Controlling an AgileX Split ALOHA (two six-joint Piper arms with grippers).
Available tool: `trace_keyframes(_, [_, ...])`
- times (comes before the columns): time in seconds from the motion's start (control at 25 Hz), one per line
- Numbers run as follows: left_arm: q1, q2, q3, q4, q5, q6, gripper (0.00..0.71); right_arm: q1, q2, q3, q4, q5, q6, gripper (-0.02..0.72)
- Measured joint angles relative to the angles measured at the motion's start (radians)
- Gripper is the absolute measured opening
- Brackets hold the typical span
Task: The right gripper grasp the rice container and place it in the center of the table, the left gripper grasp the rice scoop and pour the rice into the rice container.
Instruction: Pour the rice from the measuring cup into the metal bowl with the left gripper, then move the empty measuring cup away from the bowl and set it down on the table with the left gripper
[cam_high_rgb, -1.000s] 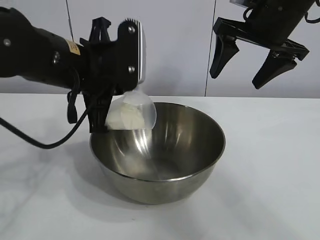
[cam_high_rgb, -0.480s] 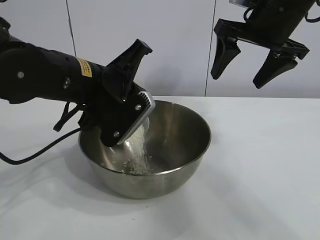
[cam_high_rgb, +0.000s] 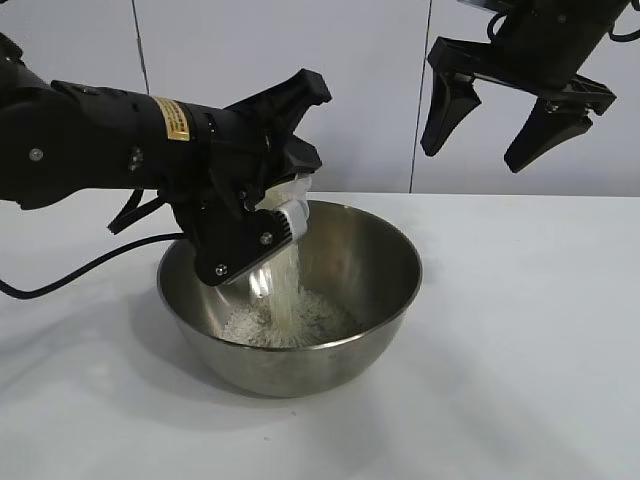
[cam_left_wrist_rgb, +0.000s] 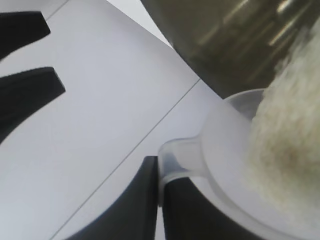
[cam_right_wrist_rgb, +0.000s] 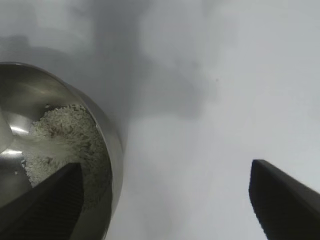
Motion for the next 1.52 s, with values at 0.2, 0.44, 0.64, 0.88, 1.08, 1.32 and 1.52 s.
trace_keyframes(0.2, [-0.004,0.000,0.012,0.020,-0.010,0.000,0.008,0.000,0.000,0.000,0.000,0.000,0.000,0.623])
trace_keyframes(0.44, [-0.042,0.000,0.068,0.021,-0.021,0.000,0.008,0.000,0.000,0.000,-0.001,0.001,0.000,0.623])
trace_keyframes(0.64, [-0.058,0.000,0.082,0.022,-0.026,0.000,0.008,0.000,0.000,0.000,-0.001,0.001,0.000,0.623])
trace_keyframes(0.88, [-0.058,0.000,0.082,0.019,-0.030,-0.052,0.008,0.000,0.000,0.000,-0.001,0.001,0.000,0.623])
trace_keyframes(1.08, [-0.058,0.000,0.082,-0.062,-0.113,-0.262,0.008,0.000,0.000,0.000,-0.001,0.001,0.000,0.623])
trace_keyframes(1.32, [-0.091,0.000,0.082,-0.349,-0.384,-0.425,0.008,0.000,0.000,0.000,-0.001,0.000,0.000,0.623])
trace_keyframes(1.52, [-0.177,-0.001,0.082,-0.612,-0.475,-0.650,0.008,0.000,0.000,0.000,0.003,-0.010,0.000,0.623])
